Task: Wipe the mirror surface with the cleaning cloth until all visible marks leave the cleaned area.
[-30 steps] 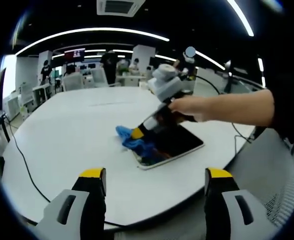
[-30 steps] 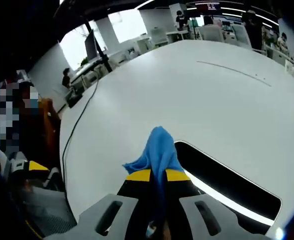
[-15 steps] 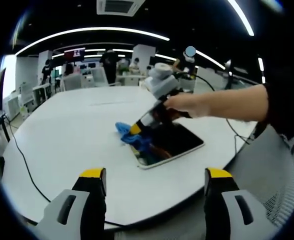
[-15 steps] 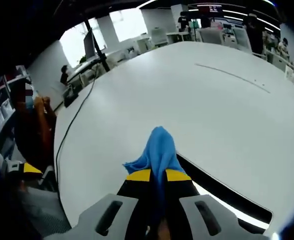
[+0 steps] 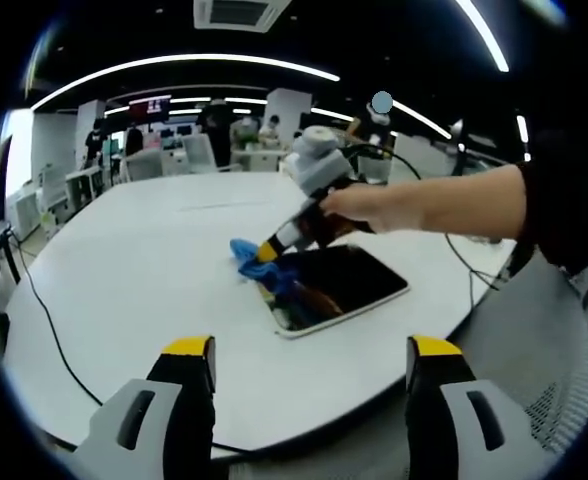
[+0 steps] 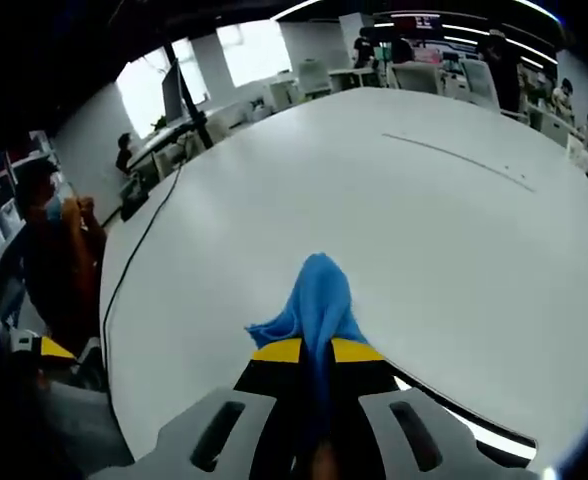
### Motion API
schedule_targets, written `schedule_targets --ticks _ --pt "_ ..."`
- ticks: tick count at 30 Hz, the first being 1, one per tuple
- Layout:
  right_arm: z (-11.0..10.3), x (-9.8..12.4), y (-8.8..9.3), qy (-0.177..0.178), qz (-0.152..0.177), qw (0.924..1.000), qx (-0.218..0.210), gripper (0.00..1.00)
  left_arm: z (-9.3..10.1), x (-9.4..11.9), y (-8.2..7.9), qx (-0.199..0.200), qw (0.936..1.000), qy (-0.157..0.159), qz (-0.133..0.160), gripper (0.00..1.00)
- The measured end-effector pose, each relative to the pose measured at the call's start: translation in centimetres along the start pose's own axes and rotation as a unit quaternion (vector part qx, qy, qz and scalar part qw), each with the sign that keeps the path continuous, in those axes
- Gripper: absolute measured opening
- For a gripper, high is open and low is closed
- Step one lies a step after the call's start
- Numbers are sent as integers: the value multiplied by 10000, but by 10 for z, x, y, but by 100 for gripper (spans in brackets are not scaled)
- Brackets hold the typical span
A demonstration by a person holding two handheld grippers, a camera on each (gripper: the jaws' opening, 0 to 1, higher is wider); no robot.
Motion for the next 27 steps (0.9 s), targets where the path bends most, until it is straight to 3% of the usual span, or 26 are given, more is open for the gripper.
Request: schedule_targets --ticks 15,27 --pt "-9 4 1 60 100 9999 53 4 -1 0 1 6 10000 -16 -18 77" --pt "6 15 6 179 96 9997 -103 4 -1 0 1 21 10000 -11 -15 75"
Point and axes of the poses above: the point that each gripper's makers call its tool centre point, and the gripper's own axes: x roughly backward along the fingers, z roughly to its right, y roughly out of its underside, the point moved 1 cm from there along x, roughly backward along the fingers, and after that the axes turned 11 degrees about z, right-handed, at the moved point
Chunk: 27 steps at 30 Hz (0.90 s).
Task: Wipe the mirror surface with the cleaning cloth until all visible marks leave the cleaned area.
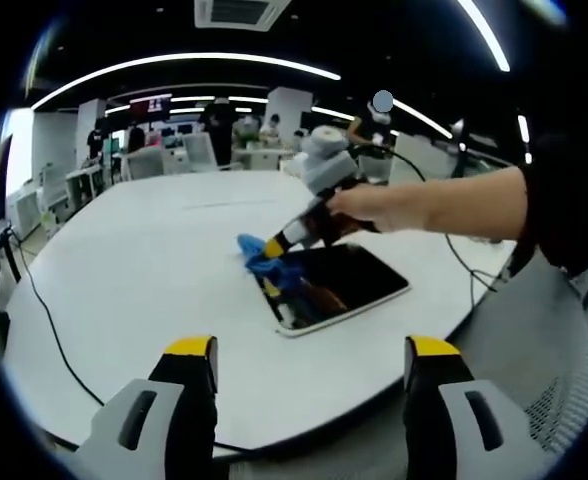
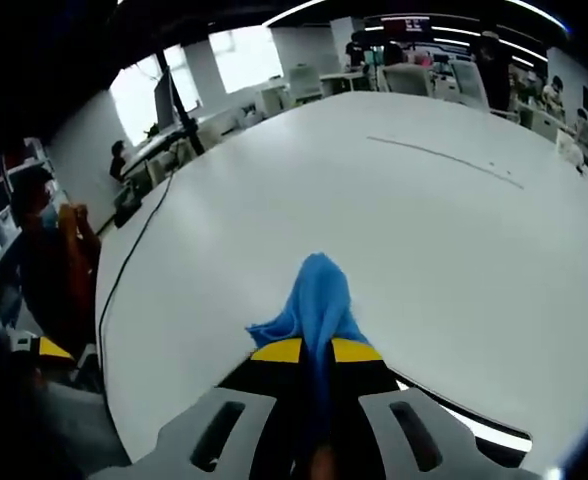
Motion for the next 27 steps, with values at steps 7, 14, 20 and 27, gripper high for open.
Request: schedule_targets --ticks 7,14,20,27 --pt "6 4 2 51 -5 10000 -54 4 0 0 0 0 10000 -9 -5 75" --pt "13 8 4 103 29 9999 -123 4 0 0 0 2 10000 -11 -1 75" --pt "19 12 6 141 25 9997 -195 4 0 0 0 2 10000 -14 -2 75" --pt "23 16 8 173 15 9996 -228 4 0 0 0 6 10000 -11 -12 75"
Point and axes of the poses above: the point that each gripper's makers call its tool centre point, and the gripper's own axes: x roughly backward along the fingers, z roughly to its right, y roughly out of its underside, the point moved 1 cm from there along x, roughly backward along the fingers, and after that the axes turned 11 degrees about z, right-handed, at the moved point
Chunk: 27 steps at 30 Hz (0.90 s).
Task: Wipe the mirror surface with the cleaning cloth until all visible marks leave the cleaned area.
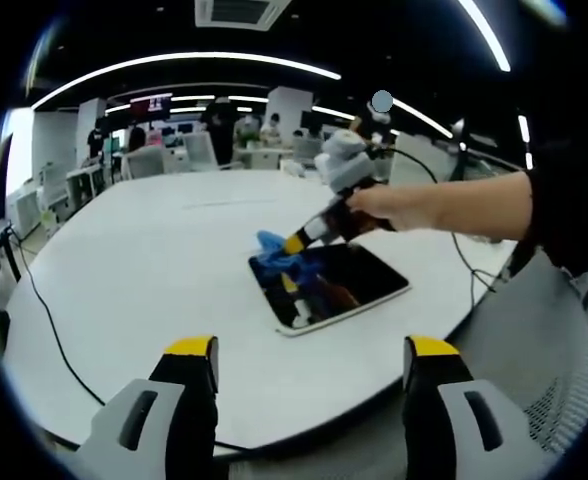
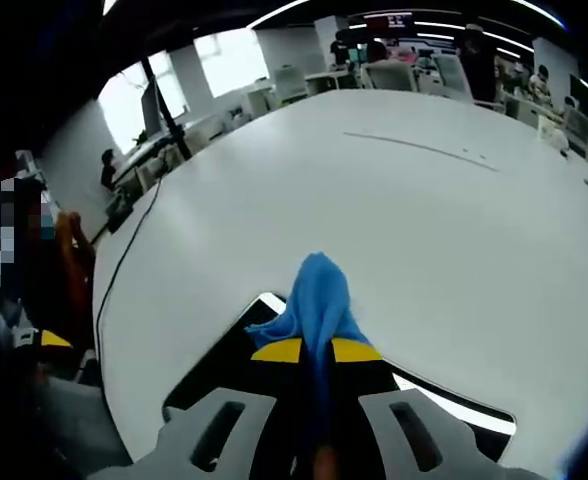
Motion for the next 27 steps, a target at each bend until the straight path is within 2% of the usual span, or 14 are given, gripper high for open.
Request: schedule_targets --ticks 8,27 --pt "-2 1 1 -11 -29 10000 -57 4 -1 0 0 -12 10000 -31 2 76" --pt "-18 14 16 -265 -327 9991 -71 4 0 0 0 -38 10000 -5 22 76"
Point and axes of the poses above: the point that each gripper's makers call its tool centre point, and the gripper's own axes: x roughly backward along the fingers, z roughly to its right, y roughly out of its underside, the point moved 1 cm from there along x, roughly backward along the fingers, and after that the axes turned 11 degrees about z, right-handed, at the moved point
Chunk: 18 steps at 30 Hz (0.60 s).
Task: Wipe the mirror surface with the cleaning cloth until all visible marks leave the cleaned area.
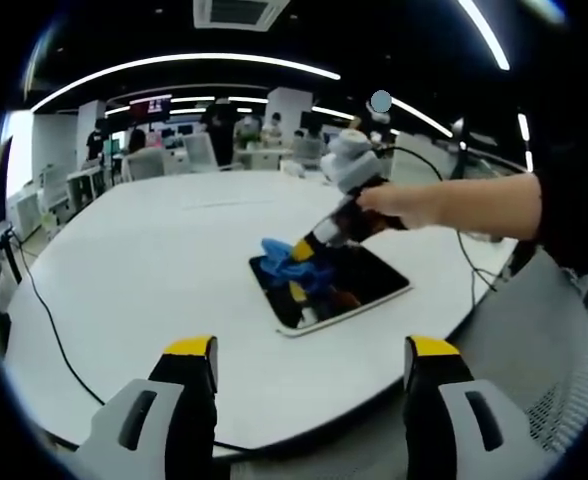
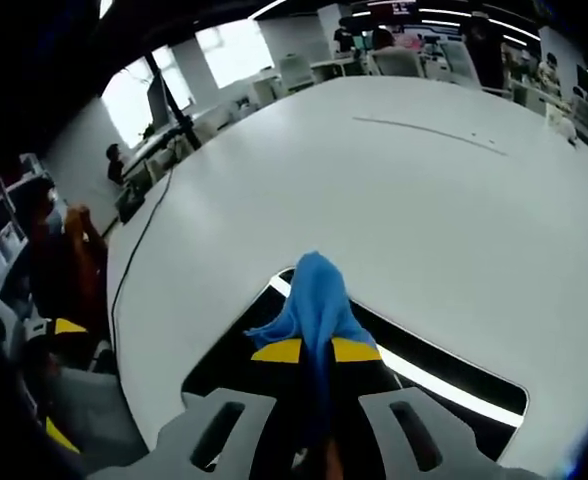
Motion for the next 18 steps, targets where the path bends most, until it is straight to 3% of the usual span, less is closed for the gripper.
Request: schedule_targets --ticks 18 --pt "-21 14 18 -148 -224 9982 540 4 0 1 -1 7 10000 -2 37 77"
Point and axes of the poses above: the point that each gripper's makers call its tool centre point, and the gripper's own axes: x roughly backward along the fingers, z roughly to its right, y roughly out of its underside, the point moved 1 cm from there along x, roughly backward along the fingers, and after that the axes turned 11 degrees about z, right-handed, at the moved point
